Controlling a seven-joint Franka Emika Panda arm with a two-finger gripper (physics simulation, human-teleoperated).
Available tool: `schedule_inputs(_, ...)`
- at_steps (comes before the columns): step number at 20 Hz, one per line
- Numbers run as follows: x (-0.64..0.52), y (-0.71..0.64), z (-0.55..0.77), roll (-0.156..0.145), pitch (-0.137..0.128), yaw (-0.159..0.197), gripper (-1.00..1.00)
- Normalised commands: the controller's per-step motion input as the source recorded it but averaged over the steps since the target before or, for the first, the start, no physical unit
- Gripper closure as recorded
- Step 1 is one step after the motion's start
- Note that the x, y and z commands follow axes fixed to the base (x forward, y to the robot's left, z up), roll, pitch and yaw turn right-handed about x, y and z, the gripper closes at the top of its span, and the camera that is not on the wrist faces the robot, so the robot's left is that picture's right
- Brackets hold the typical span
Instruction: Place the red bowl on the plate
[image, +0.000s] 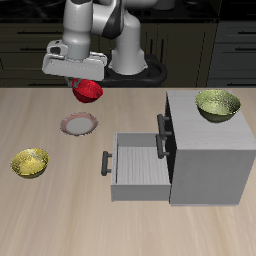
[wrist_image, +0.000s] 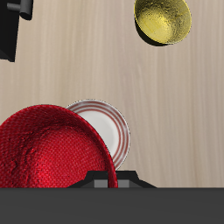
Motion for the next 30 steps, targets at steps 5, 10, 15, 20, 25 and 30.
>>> schedule_inputs(5, 0.10, -0.02, -0.10, 0.009, -0.012, 0.007, 1.00)
schedule_inputs(10, 0.11, 0.04, -0.13, 0.019, 0.008, 0.011, 1.00)
schedule_inputs(15, 0.08, 0.01, -0.08, 0.008, 0.006, -0.002, 1.00)
schedule_inputs(20, 0.10, 0.06, -0.10, 0.041, 0.037, -0.024, 1.00)
schedule_inputs(25, 0.07, 0.02, -0.10, 0.010, 0.020, 0.002, 1.00)
schedule_inputs(30, 0.05, -0.01, -0.04, -0.005, -0.002, 0.016, 1.00)
